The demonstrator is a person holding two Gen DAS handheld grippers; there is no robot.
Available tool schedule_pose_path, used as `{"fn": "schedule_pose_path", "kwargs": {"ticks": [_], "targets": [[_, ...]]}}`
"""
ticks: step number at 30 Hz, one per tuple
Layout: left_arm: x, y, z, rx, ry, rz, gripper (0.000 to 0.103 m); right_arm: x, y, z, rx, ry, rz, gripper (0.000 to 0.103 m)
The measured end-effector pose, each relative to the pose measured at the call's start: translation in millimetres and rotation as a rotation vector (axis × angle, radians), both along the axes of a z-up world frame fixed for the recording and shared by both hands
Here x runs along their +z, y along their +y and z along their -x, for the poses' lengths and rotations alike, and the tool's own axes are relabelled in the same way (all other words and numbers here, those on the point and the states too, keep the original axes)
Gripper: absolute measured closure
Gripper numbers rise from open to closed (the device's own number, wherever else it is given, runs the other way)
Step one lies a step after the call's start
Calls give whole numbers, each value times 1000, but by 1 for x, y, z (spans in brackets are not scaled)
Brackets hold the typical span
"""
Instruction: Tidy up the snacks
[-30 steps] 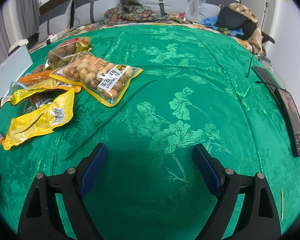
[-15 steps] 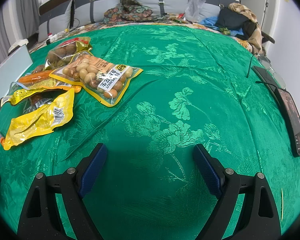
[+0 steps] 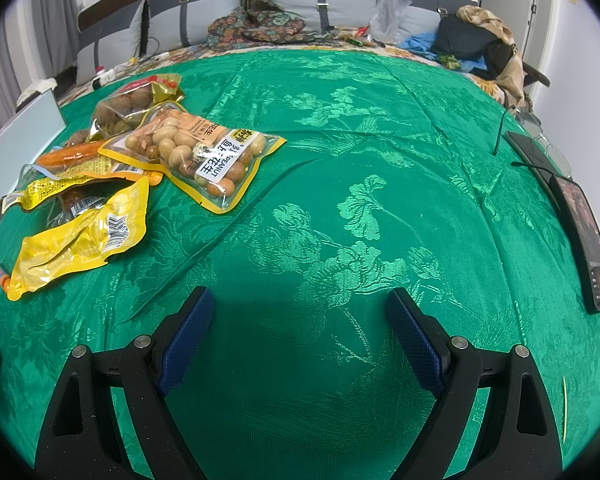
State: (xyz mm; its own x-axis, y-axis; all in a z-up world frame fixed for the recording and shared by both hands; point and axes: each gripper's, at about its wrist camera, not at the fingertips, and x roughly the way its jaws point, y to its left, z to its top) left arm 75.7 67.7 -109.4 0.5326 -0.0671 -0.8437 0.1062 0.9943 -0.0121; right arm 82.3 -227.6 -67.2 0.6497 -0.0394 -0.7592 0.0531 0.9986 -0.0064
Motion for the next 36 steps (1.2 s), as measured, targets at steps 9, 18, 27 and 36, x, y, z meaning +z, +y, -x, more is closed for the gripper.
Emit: {"fn": "schedule_pose_path", "kwargs": {"ticks": [9,18,27,36], "targets": [[0,0,-1,5,7,-1,0,0,0,0,0,0,0,12],[0,1,0,10,12,-2,0,0,0,0,0,1,0,12],[1,1,-1,9,29,1,0,0,0,0,0,0,0,12],[9,24,-20,56,57,215,0,0,1,0,-1,1,0,12]]}}
